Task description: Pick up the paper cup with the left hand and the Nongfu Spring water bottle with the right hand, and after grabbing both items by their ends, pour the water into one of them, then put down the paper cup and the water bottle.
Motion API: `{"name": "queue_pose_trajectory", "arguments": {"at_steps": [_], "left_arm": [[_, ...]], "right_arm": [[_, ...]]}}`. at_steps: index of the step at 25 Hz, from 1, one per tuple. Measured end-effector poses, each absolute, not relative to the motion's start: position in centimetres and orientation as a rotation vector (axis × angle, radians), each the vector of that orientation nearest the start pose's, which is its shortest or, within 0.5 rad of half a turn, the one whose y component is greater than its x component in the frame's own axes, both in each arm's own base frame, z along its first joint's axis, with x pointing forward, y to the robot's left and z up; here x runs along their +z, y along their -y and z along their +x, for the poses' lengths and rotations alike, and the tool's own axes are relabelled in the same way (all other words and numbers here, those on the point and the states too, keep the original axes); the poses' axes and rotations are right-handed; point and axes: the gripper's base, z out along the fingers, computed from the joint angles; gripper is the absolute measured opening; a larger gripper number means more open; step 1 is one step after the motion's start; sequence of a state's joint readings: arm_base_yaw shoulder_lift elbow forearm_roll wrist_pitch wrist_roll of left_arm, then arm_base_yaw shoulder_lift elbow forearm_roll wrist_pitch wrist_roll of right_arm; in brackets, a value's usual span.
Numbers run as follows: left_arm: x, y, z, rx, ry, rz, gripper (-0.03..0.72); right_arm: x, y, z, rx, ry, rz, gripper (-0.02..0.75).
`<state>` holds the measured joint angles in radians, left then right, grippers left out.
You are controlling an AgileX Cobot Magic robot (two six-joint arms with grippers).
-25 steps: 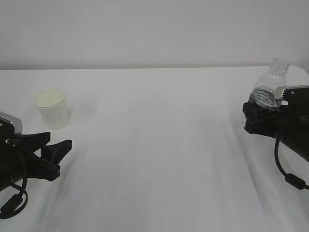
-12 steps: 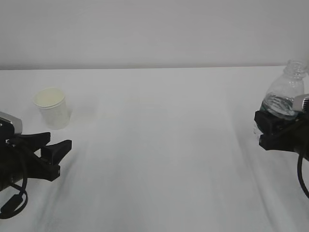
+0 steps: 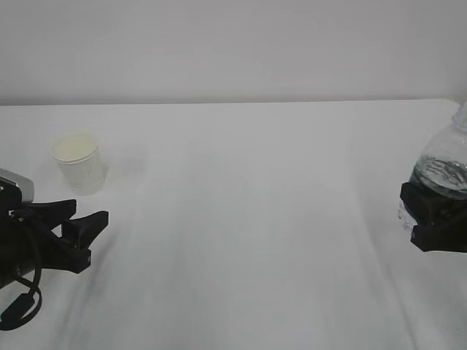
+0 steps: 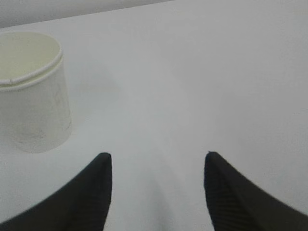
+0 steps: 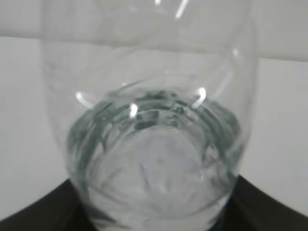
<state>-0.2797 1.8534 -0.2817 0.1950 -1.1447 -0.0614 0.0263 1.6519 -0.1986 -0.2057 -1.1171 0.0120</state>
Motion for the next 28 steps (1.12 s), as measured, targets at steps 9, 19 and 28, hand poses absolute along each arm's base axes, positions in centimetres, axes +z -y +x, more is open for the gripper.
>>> {"name": "queue_pose_trajectory", "arguments": {"at_steps": [9,19,28], "left_arm": [[10.5,7.6,23.3,-0.294,-1.895,0.319,0.445],[10.5,6.8,24.0,-0.228,-1.898,0.200,0.613],[10.0,6.8,26.2,-0.187,-1.885,0.122,0.621]], "right_arm": [[14.7,-2.3,21.6,0.127,-1.771,-0.230,0.424],[14.6,-2.3,21.3,0.128,-1.779,-0.231,0.424],[14.6,-2.3,21.3,0.128,-1.779,-0.231,0.424]]}}
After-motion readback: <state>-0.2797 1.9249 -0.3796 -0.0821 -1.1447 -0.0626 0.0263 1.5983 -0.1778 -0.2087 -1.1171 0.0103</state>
